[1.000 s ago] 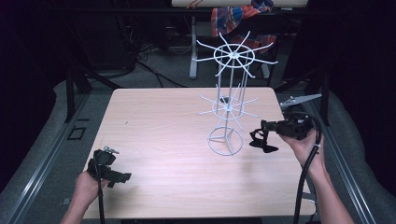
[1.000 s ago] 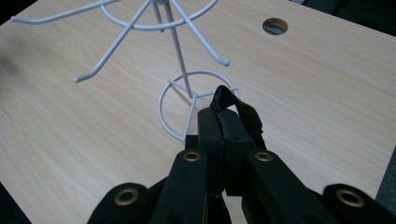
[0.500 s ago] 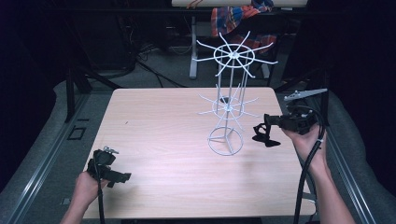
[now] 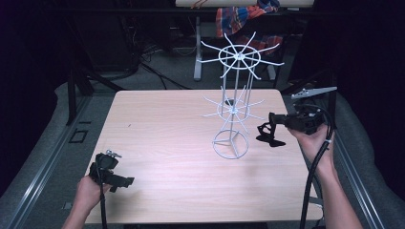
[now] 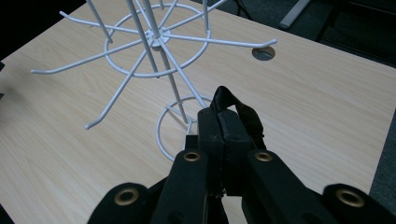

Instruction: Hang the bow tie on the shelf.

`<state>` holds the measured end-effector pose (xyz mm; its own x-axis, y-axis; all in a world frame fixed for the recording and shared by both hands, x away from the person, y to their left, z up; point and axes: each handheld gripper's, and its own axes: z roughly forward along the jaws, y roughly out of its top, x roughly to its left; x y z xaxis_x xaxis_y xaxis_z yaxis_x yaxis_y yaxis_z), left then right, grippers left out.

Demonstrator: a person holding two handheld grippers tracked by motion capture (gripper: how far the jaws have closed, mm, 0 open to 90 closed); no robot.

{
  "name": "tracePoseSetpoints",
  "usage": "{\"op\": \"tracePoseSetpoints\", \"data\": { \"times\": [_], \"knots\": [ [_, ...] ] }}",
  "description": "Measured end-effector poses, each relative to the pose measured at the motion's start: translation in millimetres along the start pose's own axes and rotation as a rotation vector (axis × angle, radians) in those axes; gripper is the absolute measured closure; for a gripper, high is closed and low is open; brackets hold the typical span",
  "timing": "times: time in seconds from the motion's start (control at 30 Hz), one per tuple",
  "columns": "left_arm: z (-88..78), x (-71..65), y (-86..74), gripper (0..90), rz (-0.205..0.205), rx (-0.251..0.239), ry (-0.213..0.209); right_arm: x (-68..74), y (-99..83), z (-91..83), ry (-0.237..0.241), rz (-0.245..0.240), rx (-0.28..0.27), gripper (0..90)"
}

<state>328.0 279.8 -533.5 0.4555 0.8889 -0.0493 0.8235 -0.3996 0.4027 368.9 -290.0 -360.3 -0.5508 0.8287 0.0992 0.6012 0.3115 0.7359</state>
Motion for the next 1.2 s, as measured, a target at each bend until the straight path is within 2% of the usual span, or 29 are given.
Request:
{"op": "tracePoseSetpoints", "data": {
  "times": [0.8, 1.13, 1.2],
  "knots": [
    [0.7, -0.9, 0.9, 0.0, 0.006, 0.004, 0.001, 4.9, 6.3, -0.3, 0.011, -0.006, -0.024, 89.6],
    [1.6, 0.4, 0.6, 0.0, 0.002, 0.006, 0.001, 11.6, 12.4, 5.8, 0.014, -0.011, -0.007, 89.5],
    [2.8, 0.2, 0.8, 0.0, 0.001, 0.011, 0.002, 14.6, 15.8, 9.4, 0.009, -0.016, 0.009, 89.5]
  ]
}}
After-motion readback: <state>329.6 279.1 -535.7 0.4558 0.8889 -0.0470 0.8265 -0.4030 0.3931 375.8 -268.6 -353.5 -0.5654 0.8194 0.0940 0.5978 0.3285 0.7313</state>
